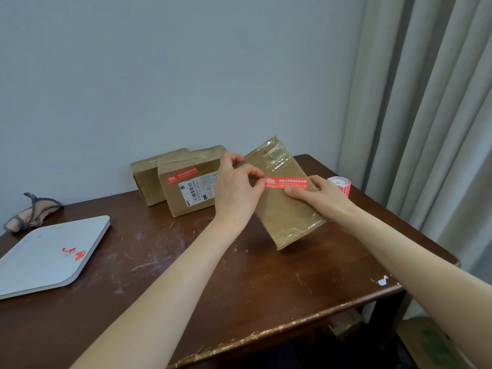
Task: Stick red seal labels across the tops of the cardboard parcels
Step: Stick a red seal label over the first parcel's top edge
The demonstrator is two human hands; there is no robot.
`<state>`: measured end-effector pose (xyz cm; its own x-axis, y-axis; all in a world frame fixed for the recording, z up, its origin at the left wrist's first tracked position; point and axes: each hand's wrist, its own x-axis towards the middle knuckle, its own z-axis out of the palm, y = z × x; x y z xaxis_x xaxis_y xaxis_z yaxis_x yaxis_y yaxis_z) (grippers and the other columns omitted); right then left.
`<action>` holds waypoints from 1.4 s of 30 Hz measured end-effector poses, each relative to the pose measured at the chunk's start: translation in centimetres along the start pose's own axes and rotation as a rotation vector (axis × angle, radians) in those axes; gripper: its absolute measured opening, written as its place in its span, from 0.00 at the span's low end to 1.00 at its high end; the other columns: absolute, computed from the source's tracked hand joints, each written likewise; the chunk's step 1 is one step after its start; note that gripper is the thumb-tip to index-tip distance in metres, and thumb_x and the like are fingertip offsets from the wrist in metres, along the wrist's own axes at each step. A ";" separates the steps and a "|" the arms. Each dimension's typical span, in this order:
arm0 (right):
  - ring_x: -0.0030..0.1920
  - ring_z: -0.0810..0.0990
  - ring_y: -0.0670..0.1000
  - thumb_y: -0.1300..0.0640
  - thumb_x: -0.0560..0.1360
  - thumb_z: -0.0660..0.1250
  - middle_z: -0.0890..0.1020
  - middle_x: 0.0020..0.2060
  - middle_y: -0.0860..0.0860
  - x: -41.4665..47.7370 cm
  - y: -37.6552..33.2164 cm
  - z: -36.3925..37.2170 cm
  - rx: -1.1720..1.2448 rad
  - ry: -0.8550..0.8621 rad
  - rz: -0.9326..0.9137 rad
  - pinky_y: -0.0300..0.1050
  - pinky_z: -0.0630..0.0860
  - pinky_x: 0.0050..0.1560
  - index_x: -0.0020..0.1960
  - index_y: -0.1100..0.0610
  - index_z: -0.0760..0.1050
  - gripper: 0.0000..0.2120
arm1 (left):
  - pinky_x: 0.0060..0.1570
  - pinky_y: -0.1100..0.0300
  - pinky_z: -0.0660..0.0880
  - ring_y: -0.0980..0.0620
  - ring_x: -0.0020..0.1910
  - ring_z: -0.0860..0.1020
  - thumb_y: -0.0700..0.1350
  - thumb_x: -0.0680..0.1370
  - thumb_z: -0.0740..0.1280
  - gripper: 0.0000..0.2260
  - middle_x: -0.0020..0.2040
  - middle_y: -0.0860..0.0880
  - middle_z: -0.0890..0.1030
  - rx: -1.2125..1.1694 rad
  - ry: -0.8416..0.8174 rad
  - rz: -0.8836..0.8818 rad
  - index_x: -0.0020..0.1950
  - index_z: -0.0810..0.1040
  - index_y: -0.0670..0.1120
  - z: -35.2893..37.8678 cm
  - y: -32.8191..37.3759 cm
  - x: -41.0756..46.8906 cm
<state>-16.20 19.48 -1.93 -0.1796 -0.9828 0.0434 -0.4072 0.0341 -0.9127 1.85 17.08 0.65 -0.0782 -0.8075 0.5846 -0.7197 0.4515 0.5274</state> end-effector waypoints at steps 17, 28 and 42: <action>0.51 0.81 0.48 0.36 0.65 0.72 0.80 0.51 0.44 0.2 0.0 0.1 -0.019 -0.001 -0.006 0.52 0.78 0.57 0.58 0.45 0.71 0.26 | 0.54 0.69 0.63 0.58 0.62 0.68 0.47 0.75 0.70 0.09 0.62 0.52 0.70 -0.018 0.060 0.071 0.54 0.83 0.49 -0.1 -0.6 -1.0; 0.52 0.80 0.48 0.36 0.65 0.72 0.80 0.53 0.46 0.1 -0.2 0.2 -0.046 0.009 -0.009 0.51 0.78 0.58 0.60 0.47 0.72 0.28 | 0.58 0.67 0.62 0.56 0.66 0.67 0.45 0.75 0.70 0.06 0.66 0.52 0.70 -0.028 0.040 0.058 0.50 0.84 0.50 -0.3 -0.6 -1.2; 0.53 0.80 0.48 0.35 0.64 0.72 0.80 0.53 0.45 0.0 -0.3 0.2 -0.057 0.008 -0.015 0.51 0.78 0.58 0.61 0.46 0.72 0.29 | 0.46 0.67 0.65 0.59 0.53 0.68 0.48 0.73 0.71 0.05 0.54 0.55 0.65 -0.026 0.015 -0.041 0.47 0.80 0.50 -0.4 -0.1 -0.5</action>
<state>-15.91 19.38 -1.74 -0.1798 -0.9819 0.0602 -0.4600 0.0298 -0.8874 2.22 17.61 0.55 -0.0384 -0.8201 0.5709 -0.7037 0.4278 0.5672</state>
